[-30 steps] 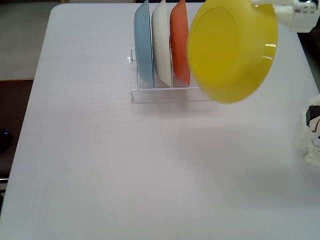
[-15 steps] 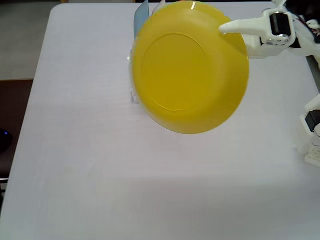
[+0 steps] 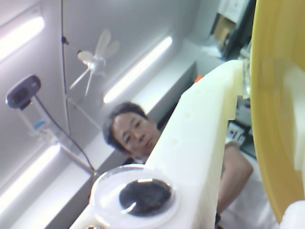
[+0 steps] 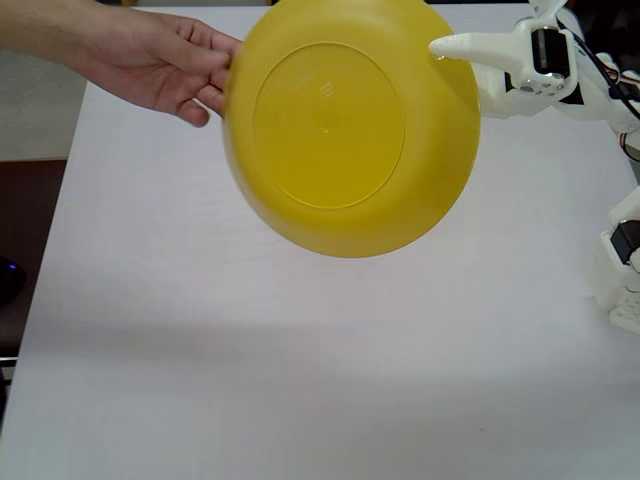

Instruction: Would you please take all the plates for me?

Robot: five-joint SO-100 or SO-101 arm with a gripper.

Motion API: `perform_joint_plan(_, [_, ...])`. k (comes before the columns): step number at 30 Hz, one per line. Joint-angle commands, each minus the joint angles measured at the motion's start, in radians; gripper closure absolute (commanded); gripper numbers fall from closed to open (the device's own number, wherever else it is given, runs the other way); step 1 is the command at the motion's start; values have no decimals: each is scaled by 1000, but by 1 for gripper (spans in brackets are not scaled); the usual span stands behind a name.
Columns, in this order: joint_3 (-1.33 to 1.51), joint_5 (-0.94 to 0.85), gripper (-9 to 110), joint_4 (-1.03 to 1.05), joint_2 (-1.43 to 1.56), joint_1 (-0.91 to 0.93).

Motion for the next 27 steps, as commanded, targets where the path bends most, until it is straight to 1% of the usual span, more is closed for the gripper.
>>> perform_joint_plan(1, [-14, 2, 102, -37, 14, 3])
perform_joint_plan(6, [8, 14, 102, -17, 26, 34])
perform_joint_plan(7, [11, 14, 99, 5, 31, 46])
perform_joint_plan(10, [11, -8, 63, 126, 40, 103])
perform_joint_plan(11, [11, -8, 55, 163, 43, 124])
perform_joint_plan(13, [11, -18, 49, 239, 55, 166])
perform_joint_plan(15, [11, -40, 46, 314, 77, 201])
perform_joint_plan(19, [11, -97, 46, 433, 129, 267])
perform_joint_plan(22, [11, -101, 50, 525, 158, 337])
perform_joint_plan(24, [11, -86, 60, 581, 161, 391])
perform_joint_plan(26, [11, -64, 67, 624, 141, 445])
perform_joint_plan(27, [6, -54, 77, 644, 121, 479])
